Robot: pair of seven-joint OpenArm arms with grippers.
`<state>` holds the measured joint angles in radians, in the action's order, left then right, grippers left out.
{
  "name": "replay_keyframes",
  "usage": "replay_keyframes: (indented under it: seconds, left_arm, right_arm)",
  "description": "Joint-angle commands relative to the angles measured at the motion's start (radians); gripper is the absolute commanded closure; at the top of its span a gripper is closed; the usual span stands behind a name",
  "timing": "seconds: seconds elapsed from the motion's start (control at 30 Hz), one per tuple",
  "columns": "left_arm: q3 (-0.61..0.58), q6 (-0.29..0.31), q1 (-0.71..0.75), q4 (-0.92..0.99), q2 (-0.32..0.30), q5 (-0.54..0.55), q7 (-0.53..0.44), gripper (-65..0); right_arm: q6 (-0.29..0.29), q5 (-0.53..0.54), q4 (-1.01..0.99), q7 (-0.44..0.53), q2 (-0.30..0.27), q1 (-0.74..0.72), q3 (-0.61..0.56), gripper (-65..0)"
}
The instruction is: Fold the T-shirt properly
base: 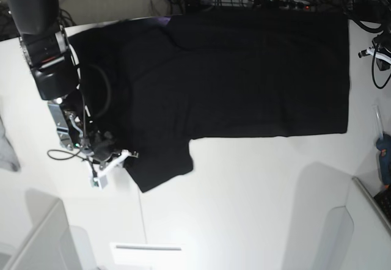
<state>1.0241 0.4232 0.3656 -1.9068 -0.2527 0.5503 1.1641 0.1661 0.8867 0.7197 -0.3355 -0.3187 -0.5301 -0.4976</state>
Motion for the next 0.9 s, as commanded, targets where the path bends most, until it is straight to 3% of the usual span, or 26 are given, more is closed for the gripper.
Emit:
replay_keyframes:
  seconds: [0.0, 0.07, 0.3, 0.5, 0.53, 0.63, 0.7, 0.77, 0.87]
  left_arm:
    - [0.003, 0.003, 0.002, -0.013, -0.018, 0.004, -0.017, 0.0]
    - [0.003, 0.003, 0.002, -0.013, -0.017, 0.004, -0.017, 0.0]
    - [0.002, 0.003, 0.0, -0.013, -0.018, 0.004, -0.017, 0.0]
    - [0.003, 0.003, -0.024, -0.013, -0.021, 0.004, -0.017, 0.0]
    - [0.005, 0.003, -0.033, -0.012, -0.021, 0.003, -0.017, -4.6]
    - [0.0, 0.003, -0.047, -0.012, -0.035, -0.002, -0.017, -30.3]
    - [-0.003, 0.003, -0.078, -0.007, -0.046, -0.005, -0.016, -42.6]
    - [-0.018, 0.003, -0.099, 0.017, -0.055, -0.005, -0.016, -50.0]
    - [-0.09, 0.003, -0.162, 0.095, -0.106, -0.059, -0.016, -50.5]
  right_arm:
    - [-0.003, -0.001, 0.005, -0.009, -0.007, -0.014, 0.0, -11.4]
    - [-0.003, -0.001, 0.005, 0.011, -0.007, -0.014, -0.002, 0.0]
    - [-0.004, -0.001, 0.011, 0.016, -0.007, -0.015, 0.004, 0.0]
    - [-0.006, -0.001, 0.15, 0.016, -0.012, 0.018, 0.004, 0.0]
    - [-0.006, -0.001, 0.154, 0.013, -0.012, 0.02, 0.004, 0.0]
    - [-0.006, 0.001, 0.162, 0.013, -0.01, 0.024, 0.004, 0.0]
    - [-0.006, 0.004, 0.165, 0.013, -0.009, 0.034, 0.004, 0.0]
    - [-0.006, 0.002, 0.165, 0.016, -0.009, 0.037, 0.006, 0.0]
    - [-0.006, 0.002, 0.165, 0.017, -0.009, 0.037, 0.006, 0.0]
